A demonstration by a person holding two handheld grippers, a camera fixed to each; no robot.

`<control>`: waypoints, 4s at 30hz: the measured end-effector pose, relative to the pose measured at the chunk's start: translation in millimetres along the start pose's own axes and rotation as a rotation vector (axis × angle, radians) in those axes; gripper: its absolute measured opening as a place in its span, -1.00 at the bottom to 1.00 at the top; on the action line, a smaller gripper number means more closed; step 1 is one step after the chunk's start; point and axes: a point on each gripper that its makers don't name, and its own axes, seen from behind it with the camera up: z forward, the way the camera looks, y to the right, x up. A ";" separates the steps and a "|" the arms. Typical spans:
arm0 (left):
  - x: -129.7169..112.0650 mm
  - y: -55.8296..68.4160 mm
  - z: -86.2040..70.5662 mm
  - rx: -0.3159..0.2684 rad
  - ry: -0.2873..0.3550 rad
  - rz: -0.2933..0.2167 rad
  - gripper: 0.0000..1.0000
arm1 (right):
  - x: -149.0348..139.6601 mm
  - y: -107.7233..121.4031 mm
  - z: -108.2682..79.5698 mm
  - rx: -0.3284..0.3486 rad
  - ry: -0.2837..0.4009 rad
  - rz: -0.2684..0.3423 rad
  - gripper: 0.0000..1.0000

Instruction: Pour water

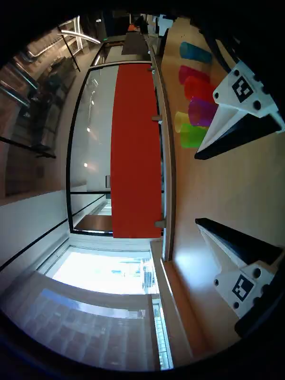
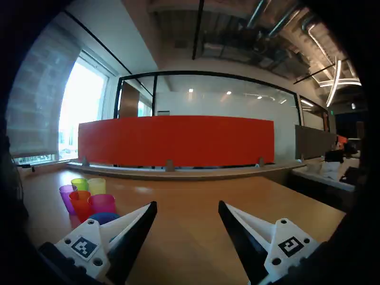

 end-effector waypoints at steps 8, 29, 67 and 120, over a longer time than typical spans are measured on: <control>25.9 4.6 2.8 -0.019 0.029 0.019 0.82 | 38.6 -8.9 -4.0 0.021 0.023 -0.014 1.00; 61.0 22.1 11.3 -0.097 0.016 0.002 0.81 | 74.0 -30.0 -12.6 0.087 0.021 -0.039 1.00; 33.1 52.8 25.8 -0.366 -0.164 0.094 0.82 | 8.3 -112.8 -35.5 0.533 -0.334 -0.233 1.00; 18.6 65.2 36.9 -0.409 -0.222 0.130 0.82 | -79.8 -142.1 -14.6 0.647 -0.540 -0.273 1.00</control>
